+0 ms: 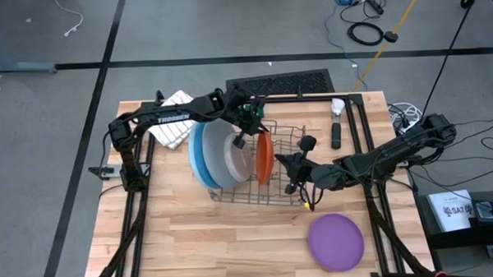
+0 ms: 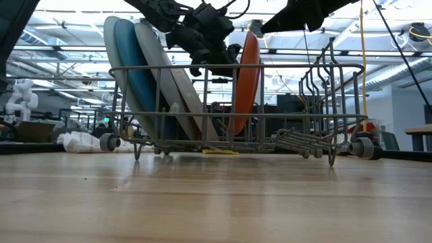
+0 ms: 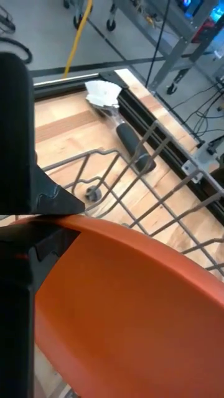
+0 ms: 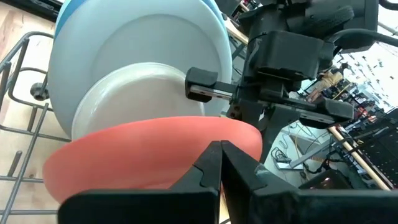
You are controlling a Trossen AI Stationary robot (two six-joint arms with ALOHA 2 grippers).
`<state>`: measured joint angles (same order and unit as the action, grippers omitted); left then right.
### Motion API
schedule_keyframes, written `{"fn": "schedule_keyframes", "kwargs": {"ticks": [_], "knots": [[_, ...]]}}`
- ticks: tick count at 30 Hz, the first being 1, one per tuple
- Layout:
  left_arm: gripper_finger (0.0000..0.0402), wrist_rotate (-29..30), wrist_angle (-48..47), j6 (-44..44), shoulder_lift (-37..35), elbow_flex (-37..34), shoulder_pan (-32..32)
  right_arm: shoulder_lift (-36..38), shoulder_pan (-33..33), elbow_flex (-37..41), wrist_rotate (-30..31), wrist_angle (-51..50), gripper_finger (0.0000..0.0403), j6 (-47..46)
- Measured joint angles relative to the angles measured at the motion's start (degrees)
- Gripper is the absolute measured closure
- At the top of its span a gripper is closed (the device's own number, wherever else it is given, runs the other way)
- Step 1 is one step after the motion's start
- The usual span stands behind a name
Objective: Sort dishes
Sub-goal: Put the orange plate into the dish rack
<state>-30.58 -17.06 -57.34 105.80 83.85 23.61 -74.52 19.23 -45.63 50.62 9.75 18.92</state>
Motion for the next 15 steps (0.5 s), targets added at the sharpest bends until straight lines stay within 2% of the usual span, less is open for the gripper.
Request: {"fn": "schedule_keyframes", "kwargs": {"ticks": [7, 15], "knots": [[0.0370, 4.13, -1.47, -0.09, 0.42, 0.00, 0.01, -0.02, -0.01, 0.02, 0.01, -0.07, 0.0403, 0.13], [0.0364, 7.43, -1.96, 3.00, 1.18, -0.04, 0.01, -0.02, -0.01, 0.02, 0.01, -0.10, 0.0403, -0.01]]}}
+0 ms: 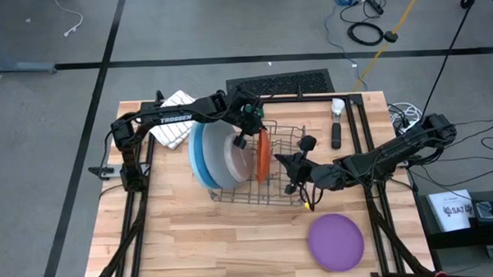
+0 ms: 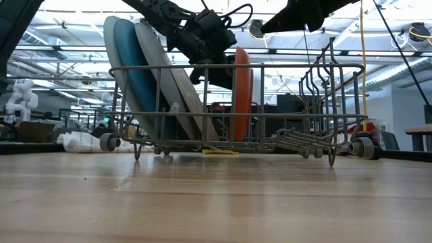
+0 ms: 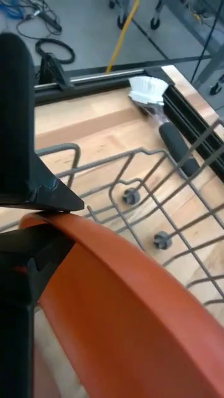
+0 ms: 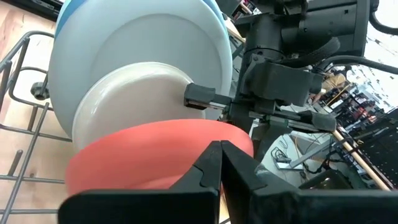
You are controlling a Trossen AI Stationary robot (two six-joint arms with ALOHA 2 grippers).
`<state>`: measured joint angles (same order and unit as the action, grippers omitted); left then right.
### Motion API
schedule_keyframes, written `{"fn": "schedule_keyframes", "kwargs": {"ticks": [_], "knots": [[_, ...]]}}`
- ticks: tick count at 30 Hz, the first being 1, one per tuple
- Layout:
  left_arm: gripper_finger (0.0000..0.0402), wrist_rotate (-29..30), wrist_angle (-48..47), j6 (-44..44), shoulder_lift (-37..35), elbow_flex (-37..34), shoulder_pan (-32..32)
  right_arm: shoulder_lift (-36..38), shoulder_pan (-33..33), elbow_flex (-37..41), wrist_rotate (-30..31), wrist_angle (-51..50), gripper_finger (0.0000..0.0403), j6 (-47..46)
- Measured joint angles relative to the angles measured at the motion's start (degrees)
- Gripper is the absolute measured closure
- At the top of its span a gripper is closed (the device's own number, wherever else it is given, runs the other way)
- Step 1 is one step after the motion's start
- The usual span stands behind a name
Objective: Sort dishes
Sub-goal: Put the orange plate into the dish rack
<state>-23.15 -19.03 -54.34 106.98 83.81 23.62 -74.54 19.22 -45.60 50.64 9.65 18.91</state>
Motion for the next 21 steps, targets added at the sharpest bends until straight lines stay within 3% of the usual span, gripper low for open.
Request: {"fn": "schedule_keyframes", "kwargs": {"ticks": [10, 21], "knots": [[0.0352, 3.67, -1.88, 0.49, -0.22, 1.16, -0.02, -0.02, 0.00, 0.02, 0.03, -0.07, 0.0403, -0.04], [0.0231, 5.83, -4.46, 1.28, -0.22, 1.25, -0.12, -0.02, 0.00, 0.02, 0.04, -0.11, 0.0403, -0.03]]}}
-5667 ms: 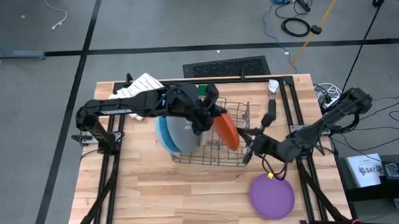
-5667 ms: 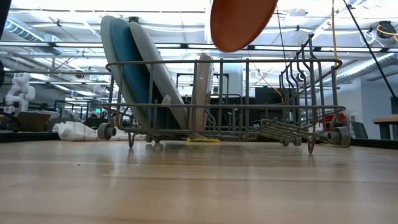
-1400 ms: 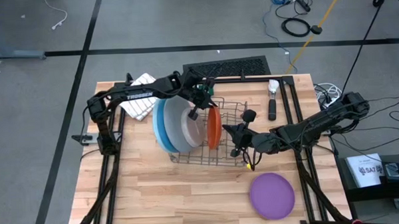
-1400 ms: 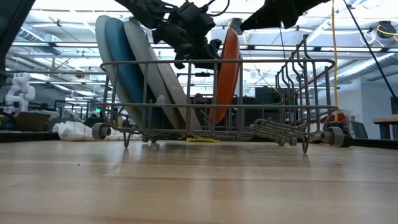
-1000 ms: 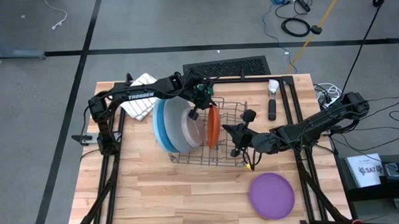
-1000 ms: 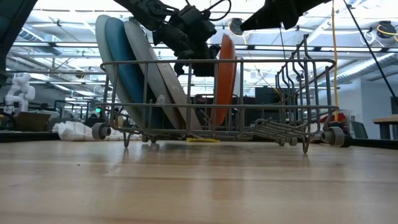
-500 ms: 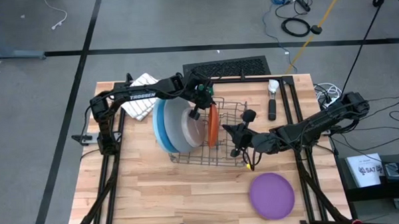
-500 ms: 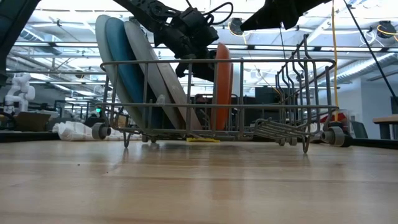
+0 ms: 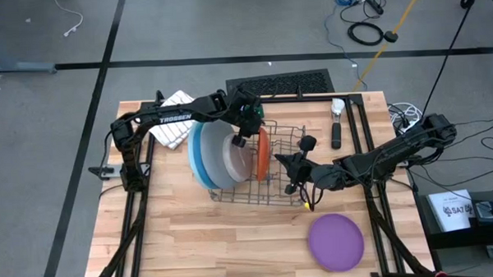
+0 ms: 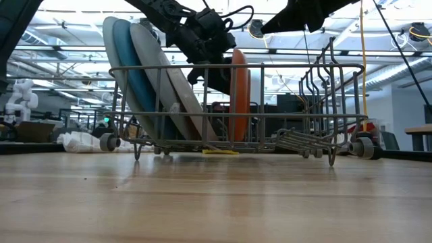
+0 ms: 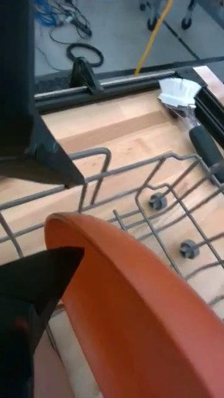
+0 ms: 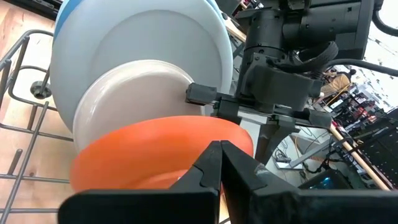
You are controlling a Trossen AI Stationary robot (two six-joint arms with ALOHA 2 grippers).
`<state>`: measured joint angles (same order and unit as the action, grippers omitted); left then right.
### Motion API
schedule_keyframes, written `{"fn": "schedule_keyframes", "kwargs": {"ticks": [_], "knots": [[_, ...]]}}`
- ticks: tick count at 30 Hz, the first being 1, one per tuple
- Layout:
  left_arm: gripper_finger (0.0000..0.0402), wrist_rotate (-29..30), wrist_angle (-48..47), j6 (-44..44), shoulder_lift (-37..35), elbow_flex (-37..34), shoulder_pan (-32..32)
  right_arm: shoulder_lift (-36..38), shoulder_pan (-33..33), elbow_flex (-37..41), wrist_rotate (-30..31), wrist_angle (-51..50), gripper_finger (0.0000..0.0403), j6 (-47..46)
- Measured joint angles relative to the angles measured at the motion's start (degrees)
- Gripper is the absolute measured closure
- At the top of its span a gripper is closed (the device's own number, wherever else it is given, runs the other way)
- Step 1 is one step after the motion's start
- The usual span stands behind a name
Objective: Sort dishes
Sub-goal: Put the orange plate into the dish rack
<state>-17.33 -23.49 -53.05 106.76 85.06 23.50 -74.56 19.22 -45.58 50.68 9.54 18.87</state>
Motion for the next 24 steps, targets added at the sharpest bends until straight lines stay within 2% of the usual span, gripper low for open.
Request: {"fn": "schedule_keyframes", "kwargs": {"ticks": [7, 14, 21, 24], "knots": [[0.0191, 9.99, -3.45, -3.07, -2.33, 0.91, -1.18, 0.00, -0.01, 0.00, 0.02, -0.03, 0.0403, 0.00], [0.0189, 15.42, -13.67, -3.70, -5.01, 4.36, -2.21, 0.00, -0.02, 0.00, 0.04, 0.02, 0.0403, 0.24], [0.0189, 26.53, -16.62, -1.23, -9.87, 7.81, -5.12, 0.00, -0.02, 0.00, 0.03, -0.07, 0.0403, 0.19], [0.0189, 25.28, -16.40, 1.32, -13.52, 9.55, -7.08, -0.02, -0.02, 0.00, 0.02, -0.27, 0.0403, 0.00]]}}
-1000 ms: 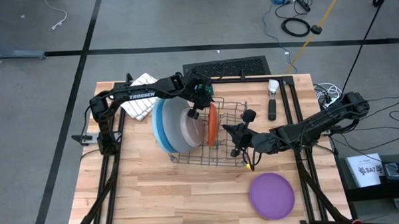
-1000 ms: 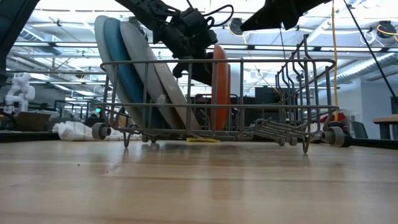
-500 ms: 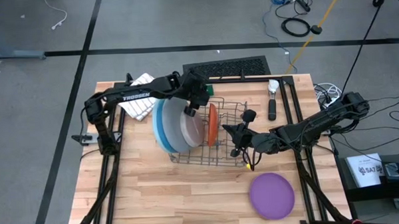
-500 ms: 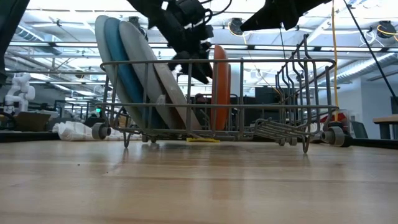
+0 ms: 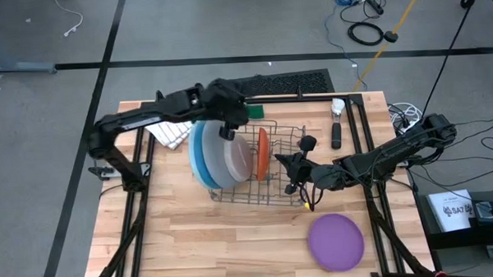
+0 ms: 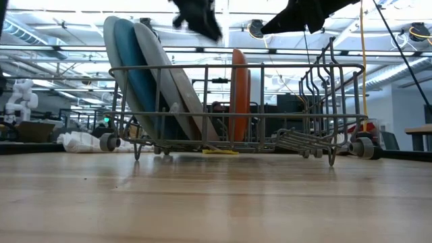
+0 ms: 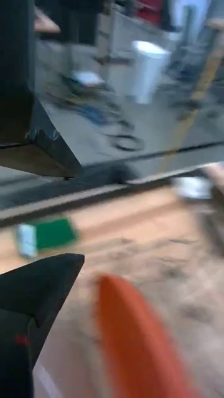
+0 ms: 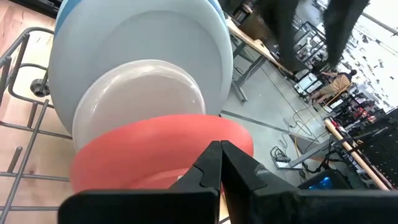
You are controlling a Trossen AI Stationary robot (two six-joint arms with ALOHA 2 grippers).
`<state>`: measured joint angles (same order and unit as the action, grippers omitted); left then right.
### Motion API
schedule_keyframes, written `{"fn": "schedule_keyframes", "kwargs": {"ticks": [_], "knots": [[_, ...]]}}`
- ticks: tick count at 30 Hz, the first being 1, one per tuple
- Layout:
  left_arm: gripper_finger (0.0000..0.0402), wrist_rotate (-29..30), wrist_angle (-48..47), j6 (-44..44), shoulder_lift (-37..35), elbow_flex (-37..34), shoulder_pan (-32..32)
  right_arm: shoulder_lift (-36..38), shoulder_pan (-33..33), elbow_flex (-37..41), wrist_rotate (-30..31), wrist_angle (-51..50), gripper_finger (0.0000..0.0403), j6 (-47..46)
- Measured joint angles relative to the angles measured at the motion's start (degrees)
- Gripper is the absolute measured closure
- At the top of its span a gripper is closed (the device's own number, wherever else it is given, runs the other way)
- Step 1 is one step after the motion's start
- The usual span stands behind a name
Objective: Sort dishes
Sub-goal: Put the orange plate into the dish rack
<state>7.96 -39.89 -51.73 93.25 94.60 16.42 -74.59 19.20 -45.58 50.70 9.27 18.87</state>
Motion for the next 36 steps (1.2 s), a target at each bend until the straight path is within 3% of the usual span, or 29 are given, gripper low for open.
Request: {"fn": "schedule_keyframes", "kwargs": {"ticks": [4, 9, 15, 23, 27, 33, 36], "knots": [[0.0189, -13.45, -0.20, 7.48, -2.83, 0.22, -1.69, 0.00, 0.00, 0.00, 0.00, 0.15, 0.0403, -0.02], [0.0189, -15.80, 2.20, 18.53, -0.80, -1.19, -4.23, 0.00, 0.02, 0.02, -0.02, 0.70, 0.0403, 0.30], [0.0189, -9.40, 2.99, 28.78, 2.70, -1.29, -7.72, 0.98, 1.99, 0.02, 0.57, 1.61, 0.0403, 1.41], [0.0189, -9.78, 5.15, 37.84, 6.43, -1.29, -9.42, 5.45, 5.25, 0.02, 6.59, 2.07, 0.0403, 4.44], [0.0189, -9.09, 1.41, 40.95, 8.07, -1.24, -9.15, 7.36, 7.00, 0.02, 6.58, 2.12, 0.0403, 4.72], [0.0189, 1.52, -17.32, 47.42, 6.15, 0.11, -9.27, 8.33, 8.59, 0.02, 9.62, 2.13, 0.0403, 6.28], [0.0189, 4.03, -19.18, 51.07, 4.01, 0.20, -9.77, 8.34, 8.70, 0.02, 10.34, 2.35, 0.0403, 7.25]]}}
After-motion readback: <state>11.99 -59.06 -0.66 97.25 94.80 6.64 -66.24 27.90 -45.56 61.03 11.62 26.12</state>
